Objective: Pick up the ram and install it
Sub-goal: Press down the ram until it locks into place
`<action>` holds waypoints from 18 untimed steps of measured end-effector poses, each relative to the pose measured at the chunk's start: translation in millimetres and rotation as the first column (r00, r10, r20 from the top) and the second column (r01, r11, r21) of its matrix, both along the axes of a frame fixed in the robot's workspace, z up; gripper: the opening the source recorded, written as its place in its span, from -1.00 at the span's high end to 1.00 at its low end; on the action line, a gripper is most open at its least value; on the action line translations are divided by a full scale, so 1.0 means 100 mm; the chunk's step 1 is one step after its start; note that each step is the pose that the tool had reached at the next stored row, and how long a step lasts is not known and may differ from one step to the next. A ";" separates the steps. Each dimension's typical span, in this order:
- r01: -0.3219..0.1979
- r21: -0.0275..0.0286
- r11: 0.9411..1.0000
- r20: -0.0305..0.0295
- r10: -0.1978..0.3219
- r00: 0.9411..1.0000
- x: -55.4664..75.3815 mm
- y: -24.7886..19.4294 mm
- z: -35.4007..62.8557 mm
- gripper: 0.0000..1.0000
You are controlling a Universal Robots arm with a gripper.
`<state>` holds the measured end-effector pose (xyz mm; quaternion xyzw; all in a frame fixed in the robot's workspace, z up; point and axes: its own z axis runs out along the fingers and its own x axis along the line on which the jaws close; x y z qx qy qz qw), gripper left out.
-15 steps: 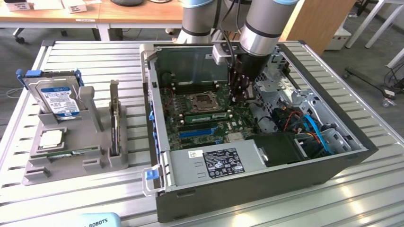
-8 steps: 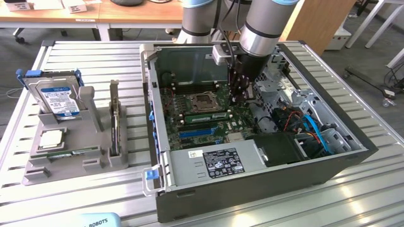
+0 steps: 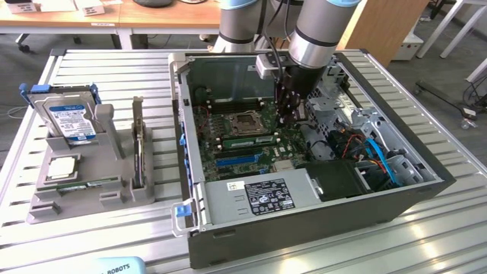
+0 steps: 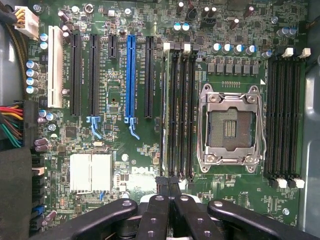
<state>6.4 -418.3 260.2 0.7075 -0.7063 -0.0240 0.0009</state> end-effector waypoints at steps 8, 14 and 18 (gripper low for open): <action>0.000 0.000 1.000 0.000 0.000 1.000 0.00 0.000 -0.003 0.80; 0.000 0.000 1.000 0.000 0.000 1.000 0.00 0.000 -0.051 0.80; 0.000 0.000 1.000 0.000 0.000 1.000 0.00 0.000 -0.091 0.80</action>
